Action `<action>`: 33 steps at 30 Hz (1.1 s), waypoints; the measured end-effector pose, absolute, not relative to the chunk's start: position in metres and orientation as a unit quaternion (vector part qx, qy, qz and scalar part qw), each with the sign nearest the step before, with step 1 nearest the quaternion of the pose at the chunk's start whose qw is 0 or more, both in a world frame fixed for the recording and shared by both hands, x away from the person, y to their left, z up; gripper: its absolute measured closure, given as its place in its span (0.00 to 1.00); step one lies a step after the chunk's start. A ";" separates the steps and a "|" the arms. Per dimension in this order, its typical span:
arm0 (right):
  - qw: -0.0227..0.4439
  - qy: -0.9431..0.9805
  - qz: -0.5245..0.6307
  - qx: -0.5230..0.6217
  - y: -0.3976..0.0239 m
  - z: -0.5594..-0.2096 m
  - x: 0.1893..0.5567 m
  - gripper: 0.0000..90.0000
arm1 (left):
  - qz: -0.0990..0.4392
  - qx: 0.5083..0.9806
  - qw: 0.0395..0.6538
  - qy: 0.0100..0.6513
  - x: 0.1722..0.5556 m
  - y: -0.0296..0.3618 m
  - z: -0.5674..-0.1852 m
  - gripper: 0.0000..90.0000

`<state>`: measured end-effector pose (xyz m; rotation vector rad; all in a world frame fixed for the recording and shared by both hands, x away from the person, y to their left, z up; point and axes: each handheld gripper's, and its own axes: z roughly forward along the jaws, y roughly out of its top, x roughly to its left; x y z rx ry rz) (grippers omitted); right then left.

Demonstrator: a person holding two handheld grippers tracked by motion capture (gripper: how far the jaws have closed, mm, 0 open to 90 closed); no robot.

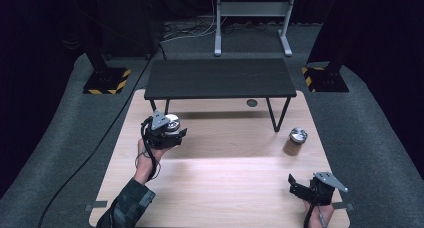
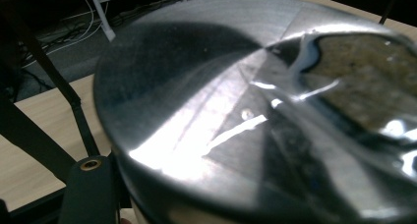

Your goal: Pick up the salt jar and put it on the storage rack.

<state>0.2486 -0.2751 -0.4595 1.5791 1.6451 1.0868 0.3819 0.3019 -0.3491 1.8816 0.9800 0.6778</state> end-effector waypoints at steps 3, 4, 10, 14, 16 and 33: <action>0.303 0.621 0.410 0.596 -0.275 -0.459 0.249 0.00 | 0.274 0.759 0.441 0.393 0.385 0.301 -0.347 0.35; 0.303 0.621 0.410 0.596 -0.275 -0.459 0.249 0.00 | 0.274 0.759 0.441 0.392 0.385 0.301 -0.346 0.35; 0.302 0.622 0.410 0.595 -0.275 -0.459 0.249 0.00 | 0.276 0.759 0.441 0.390 0.390 0.299 -0.342 0.35; 0.302 0.621 0.410 0.596 -0.275 -0.459 0.249 0.00 | 0.276 0.760 0.441 0.389 0.393 0.297 -0.339 0.35; 0.302 0.622 0.410 0.596 -0.275 -0.459 0.249 0.00 | 0.276 0.760 0.442 0.388 0.395 0.297 -0.338 0.35; 0.301 0.622 0.410 0.596 -0.276 -0.459 0.249 0.00 | 0.280 0.761 0.448 0.377 0.404 0.291 -0.320 0.35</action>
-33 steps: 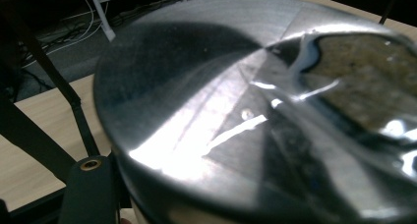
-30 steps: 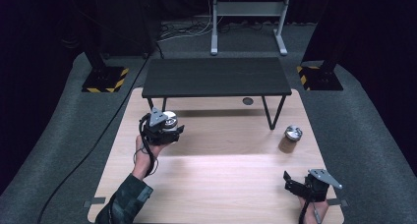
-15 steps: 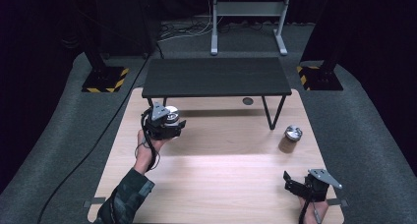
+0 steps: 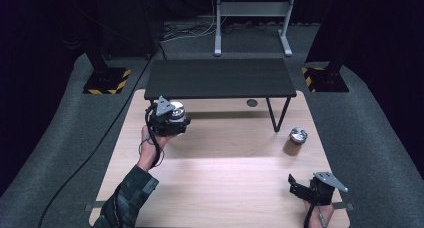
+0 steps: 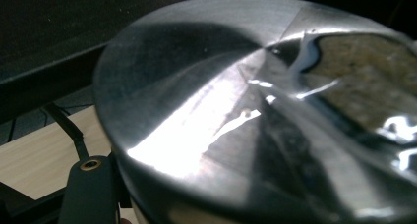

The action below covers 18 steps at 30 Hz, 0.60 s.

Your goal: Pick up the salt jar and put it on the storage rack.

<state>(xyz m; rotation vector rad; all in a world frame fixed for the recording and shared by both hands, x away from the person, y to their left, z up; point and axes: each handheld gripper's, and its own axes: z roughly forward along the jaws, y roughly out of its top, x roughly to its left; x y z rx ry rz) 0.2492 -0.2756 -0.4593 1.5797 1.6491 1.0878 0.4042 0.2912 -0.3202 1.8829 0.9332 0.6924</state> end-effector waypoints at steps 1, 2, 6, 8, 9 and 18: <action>0.301 0.622 0.410 0.595 -0.276 -0.459 0.249 0.00 | 0.280 0.762 0.448 0.375 0.405 0.291 -0.319 0.35; 0.301 0.622 0.410 0.596 -0.276 -0.459 0.249 0.00 | 0.280 0.761 0.449 0.376 0.405 0.291 -0.319 0.35; 0.302 0.621 0.410 0.596 -0.275 -0.459 0.249 0.00 | 0.280 0.762 0.450 0.374 0.407 0.291 -0.315 0.35; 0.302 0.621 0.410 0.596 -0.275 -0.459 0.249 0.00 | 0.280 0.761 0.451 0.372 0.408 0.291 -0.313 0.35; 0.302 0.621 0.410 0.596 -0.275 -0.459 0.249 0.00 | 0.281 0.760 0.452 0.372 0.408 0.290 -0.312 0.35; 0.302 0.621 0.409 0.597 -0.275 -0.459 0.249 0.00 | 0.286 0.761 0.455 0.363 0.410 0.287 -0.300 0.35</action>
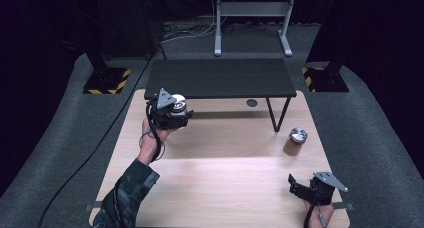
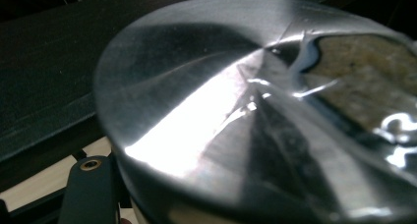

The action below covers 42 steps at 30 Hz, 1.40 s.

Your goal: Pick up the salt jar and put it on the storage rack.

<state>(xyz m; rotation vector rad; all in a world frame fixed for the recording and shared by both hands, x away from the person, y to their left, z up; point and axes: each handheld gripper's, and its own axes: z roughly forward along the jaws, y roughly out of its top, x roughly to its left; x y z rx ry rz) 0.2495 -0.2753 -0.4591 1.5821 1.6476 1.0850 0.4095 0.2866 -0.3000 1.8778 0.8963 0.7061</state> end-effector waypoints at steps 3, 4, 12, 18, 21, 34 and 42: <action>0.301 0.621 0.409 0.597 -0.275 -0.459 0.250 0.00 | 0.289 0.761 0.456 0.360 0.409 0.286 -0.297 0.35; 0.301 0.622 0.409 0.597 -0.275 -0.459 0.250 0.00 | 0.289 0.760 0.458 0.360 0.409 0.286 -0.296 0.35; 0.300 0.622 0.408 0.597 -0.275 -0.459 0.250 0.00 | 0.289 0.761 0.460 0.354 0.412 0.284 -0.287 0.35; 0.300 0.622 0.408 0.598 -0.275 -0.459 0.250 0.00 | 0.290 0.761 0.463 0.350 0.413 0.283 -0.280 0.35; 0.300 0.621 0.408 0.598 -0.275 -0.459 0.250 0.00 | 0.289 0.762 0.463 0.348 0.415 0.282 -0.276 0.35; 0.298 0.620 0.410 0.599 -0.276 -0.459 0.250 0.00 | 0.285 0.767 0.463 0.342 0.424 0.276 -0.258 0.35; 0.298 0.620 0.411 0.598 -0.277 -0.459 0.250 0.00 | 0.284 0.764 0.470 0.339 0.427 0.277 -0.249 0.35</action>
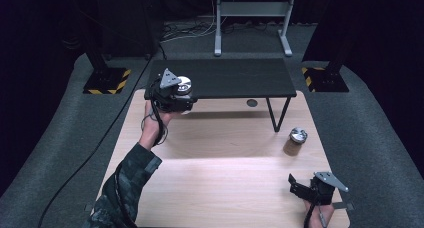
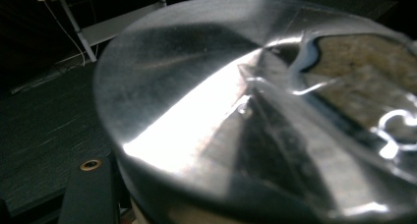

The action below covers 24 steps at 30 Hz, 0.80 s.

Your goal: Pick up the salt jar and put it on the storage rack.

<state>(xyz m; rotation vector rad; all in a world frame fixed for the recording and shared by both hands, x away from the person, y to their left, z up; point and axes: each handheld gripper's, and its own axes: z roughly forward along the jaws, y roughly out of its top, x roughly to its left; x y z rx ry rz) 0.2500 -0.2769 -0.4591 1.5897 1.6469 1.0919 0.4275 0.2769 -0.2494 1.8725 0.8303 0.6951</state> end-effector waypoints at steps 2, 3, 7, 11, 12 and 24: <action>0.298 0.620 0.411 0.599 -0.277 -0.459 0.250 0.00 | 0.284 0.764 0.472 0.336 0.427 0.277 -0.248 0.35; 0.298 0.620 0.411 0.599 -0.277 -0.459 0.250 0.00 | 0.285 0.764 0.472 0.334 0.427 0.276 -0.246 0.35; 0.298 0.619 0.411 0.599 -0.277 -0.459 0.250 0.00 | 0.289 0.764 0.472 0.330 0.426 0.275 -0.241 0.35; 0.298 0.620 0.411 0.599 -0.277 -0.459 0.250 0.00 | 0.293 0.762 0.475 0.328 0.427 0.274 -0.237 0.35; 0.298 0.620 0.411 0.599 -0.277 -0.459 0.250 0.00 | 0.293 0.762 0.475 0.328 0.427 0.274 -0.237 0.35; 0.298 0.621 0.409 0.599 -0.277 -0.459 0.251 0.00 | 0.295 0.758 0.483 0.325 0.434 0.270 -0.223 0.35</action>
